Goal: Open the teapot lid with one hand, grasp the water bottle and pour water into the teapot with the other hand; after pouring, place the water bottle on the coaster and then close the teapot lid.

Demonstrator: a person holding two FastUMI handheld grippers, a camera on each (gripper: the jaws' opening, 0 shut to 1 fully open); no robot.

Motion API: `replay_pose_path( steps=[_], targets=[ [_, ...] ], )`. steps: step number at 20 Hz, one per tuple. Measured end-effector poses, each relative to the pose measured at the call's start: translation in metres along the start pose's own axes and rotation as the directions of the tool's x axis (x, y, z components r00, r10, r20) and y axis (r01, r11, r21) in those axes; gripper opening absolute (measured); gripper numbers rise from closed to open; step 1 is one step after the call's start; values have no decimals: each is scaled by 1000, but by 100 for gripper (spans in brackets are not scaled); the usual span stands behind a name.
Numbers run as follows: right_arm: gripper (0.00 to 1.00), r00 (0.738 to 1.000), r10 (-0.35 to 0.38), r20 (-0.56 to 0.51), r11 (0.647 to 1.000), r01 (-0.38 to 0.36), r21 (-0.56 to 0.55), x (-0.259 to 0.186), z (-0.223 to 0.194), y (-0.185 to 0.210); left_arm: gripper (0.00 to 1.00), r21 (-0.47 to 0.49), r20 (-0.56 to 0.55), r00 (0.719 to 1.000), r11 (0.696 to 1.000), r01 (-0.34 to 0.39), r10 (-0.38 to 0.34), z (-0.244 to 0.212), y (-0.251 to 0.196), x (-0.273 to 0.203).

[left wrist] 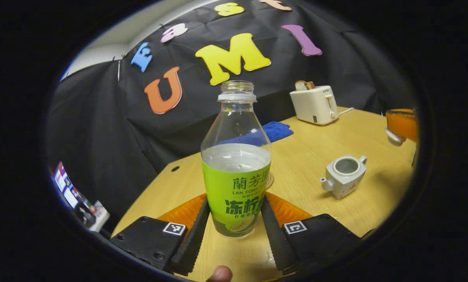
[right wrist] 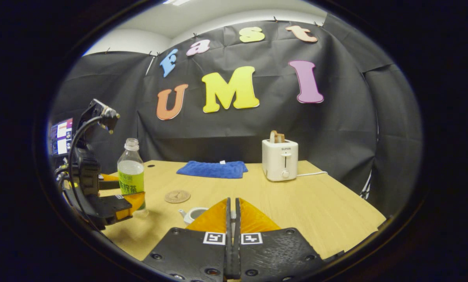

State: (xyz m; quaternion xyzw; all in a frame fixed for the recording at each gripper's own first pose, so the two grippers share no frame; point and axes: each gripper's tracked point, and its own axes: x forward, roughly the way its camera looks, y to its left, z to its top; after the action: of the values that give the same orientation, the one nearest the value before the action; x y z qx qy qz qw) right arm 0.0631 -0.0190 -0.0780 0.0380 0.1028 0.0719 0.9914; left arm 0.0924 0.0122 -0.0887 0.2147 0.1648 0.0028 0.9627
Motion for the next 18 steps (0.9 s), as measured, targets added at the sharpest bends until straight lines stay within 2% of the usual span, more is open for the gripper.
replay_pose_path(
  steps=[4,8,12,18],
  targets=[
    [0,1000,-10,6,1000,10,3,-5,1,-10,75,180,-11,1000,983,-18,20,1,5,1],
    [0,1000,-18,5,1000,18,6,-8,-3,-21,75,358,-56,997,933,-22,45,-2,12,3],
    [0,1000,-28,2,1000,28,7,-11,-6,-31,75,528,-88,995,849,8,45,-6,9,5],
    [0,999,-40,-2,999,40,9,-14,-10,-46,75,719,-89,994,695,21,62,1,4,7]
  ],
)
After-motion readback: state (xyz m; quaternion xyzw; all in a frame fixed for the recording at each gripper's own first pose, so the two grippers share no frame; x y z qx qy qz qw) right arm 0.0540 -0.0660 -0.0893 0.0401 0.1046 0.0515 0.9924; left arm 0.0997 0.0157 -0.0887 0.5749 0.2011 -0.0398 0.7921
